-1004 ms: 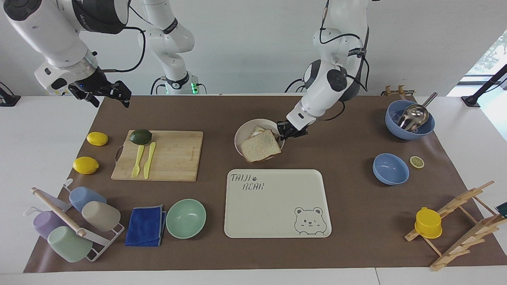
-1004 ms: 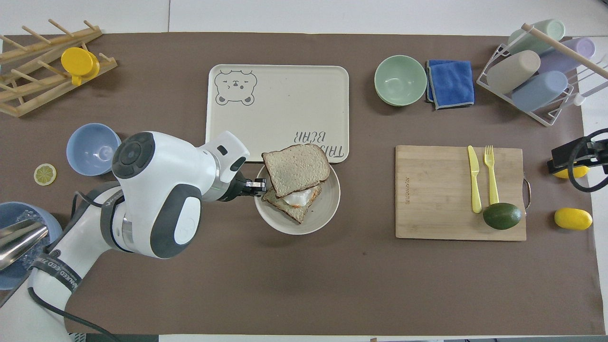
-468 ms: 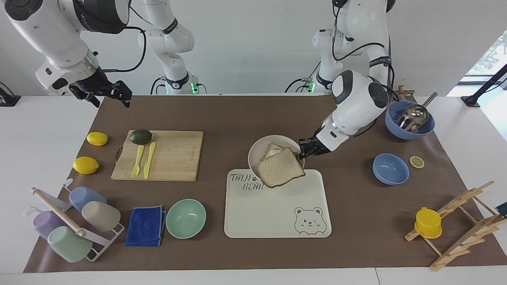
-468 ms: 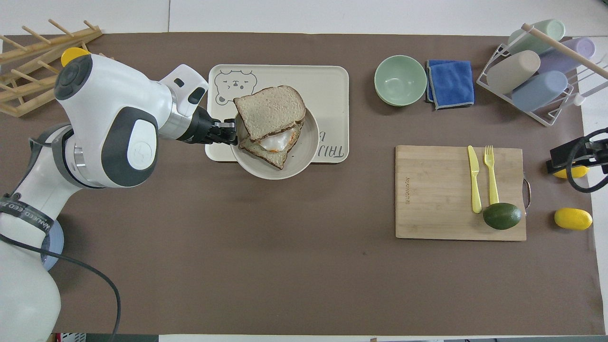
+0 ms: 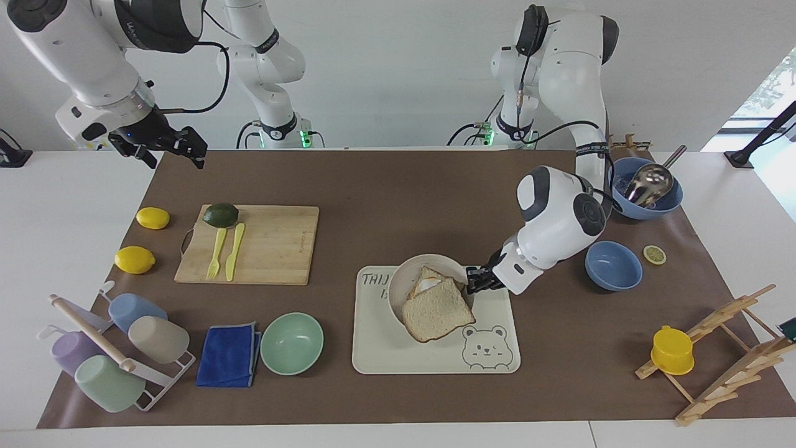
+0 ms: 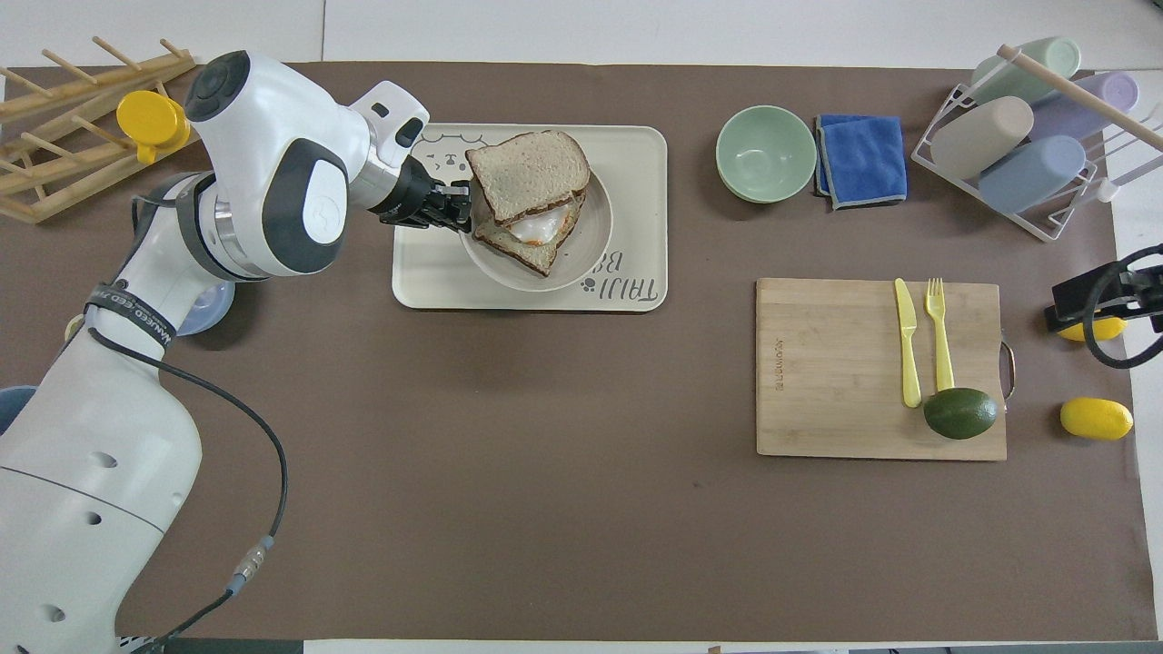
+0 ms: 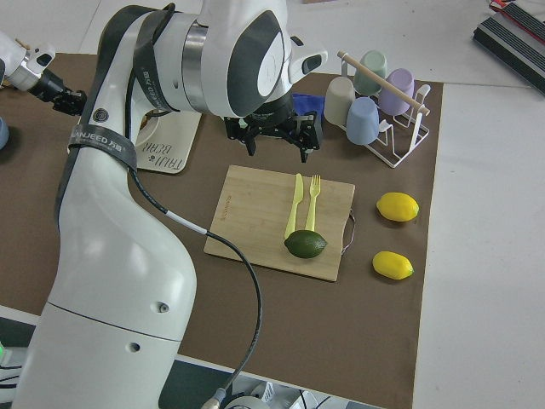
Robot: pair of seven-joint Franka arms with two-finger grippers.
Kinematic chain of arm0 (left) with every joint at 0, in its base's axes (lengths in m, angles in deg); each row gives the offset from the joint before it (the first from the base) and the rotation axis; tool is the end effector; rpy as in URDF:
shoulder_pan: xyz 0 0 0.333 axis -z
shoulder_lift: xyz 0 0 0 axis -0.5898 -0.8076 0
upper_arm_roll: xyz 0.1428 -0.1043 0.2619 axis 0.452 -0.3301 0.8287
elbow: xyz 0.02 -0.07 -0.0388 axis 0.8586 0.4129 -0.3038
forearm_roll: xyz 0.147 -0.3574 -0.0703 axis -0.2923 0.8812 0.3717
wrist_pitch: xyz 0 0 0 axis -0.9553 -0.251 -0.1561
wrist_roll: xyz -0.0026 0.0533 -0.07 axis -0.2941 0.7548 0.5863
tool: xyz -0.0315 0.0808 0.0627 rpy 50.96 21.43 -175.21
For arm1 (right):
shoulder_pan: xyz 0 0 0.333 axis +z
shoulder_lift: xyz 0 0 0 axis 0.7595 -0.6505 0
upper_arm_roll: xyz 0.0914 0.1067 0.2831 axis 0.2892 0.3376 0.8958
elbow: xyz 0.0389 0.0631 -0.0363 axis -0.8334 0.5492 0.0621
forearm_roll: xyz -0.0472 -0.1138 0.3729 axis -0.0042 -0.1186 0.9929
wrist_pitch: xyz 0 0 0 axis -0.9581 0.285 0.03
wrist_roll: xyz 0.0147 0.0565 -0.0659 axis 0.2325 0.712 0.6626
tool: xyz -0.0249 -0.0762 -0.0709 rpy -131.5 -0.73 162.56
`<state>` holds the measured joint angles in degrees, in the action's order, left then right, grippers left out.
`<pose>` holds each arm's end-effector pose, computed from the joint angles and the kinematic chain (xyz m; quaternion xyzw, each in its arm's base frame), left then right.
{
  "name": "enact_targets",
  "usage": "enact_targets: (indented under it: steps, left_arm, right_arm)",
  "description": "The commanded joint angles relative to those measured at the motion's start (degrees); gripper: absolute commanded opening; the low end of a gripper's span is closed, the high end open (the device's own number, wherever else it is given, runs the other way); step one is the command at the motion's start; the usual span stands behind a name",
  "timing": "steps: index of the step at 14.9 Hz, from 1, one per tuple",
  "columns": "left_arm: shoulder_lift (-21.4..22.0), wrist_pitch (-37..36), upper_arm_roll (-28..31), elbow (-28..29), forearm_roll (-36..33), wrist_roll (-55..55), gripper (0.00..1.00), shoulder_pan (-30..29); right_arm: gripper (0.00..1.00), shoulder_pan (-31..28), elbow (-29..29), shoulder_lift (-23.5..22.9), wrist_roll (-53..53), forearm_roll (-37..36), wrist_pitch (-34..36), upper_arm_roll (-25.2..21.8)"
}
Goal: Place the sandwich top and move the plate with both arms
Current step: 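Carry the plate with the left gripper onto the bear tray, then release the plate and lift the left gripper away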
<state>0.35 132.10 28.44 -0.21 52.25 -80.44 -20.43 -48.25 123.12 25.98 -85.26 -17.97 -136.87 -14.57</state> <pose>0.6680 -0.2571 0.3506 0.9792 -0.0198 -0.0382 0.1982 0.5369 -0.0525 0.6002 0.9962 -0.0176 -0.0855 0.0032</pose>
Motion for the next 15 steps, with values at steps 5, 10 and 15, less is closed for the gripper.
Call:
enact_targets:
  steps: [5, 10, 15]
  left_arm:
    - [-1.1, 4.7, -0.2, 0.0, -1.4, 4.4, 0.00, -0.3]
    - [-1.0, 6.9, -0.2, 1.9, -1.5, 5.4, 0.00, -0.1]
    - [-0.8, 8.8, -0.1, 3.7, -1.6, 5.5, 0.00, 0.0]
  right_arm:
    - [1.00, -0.1, 1.1, 1.1, -1.0, 1.3, -0.5, 0.0]
    - [1.00, -0.1, 1.1, 1.1, -1.0, 1.3, -0.5, 0.0]
    - [1.00, -0.1, 1.1, 1.1, -1.0, 1.3, -0.4, 0.0]
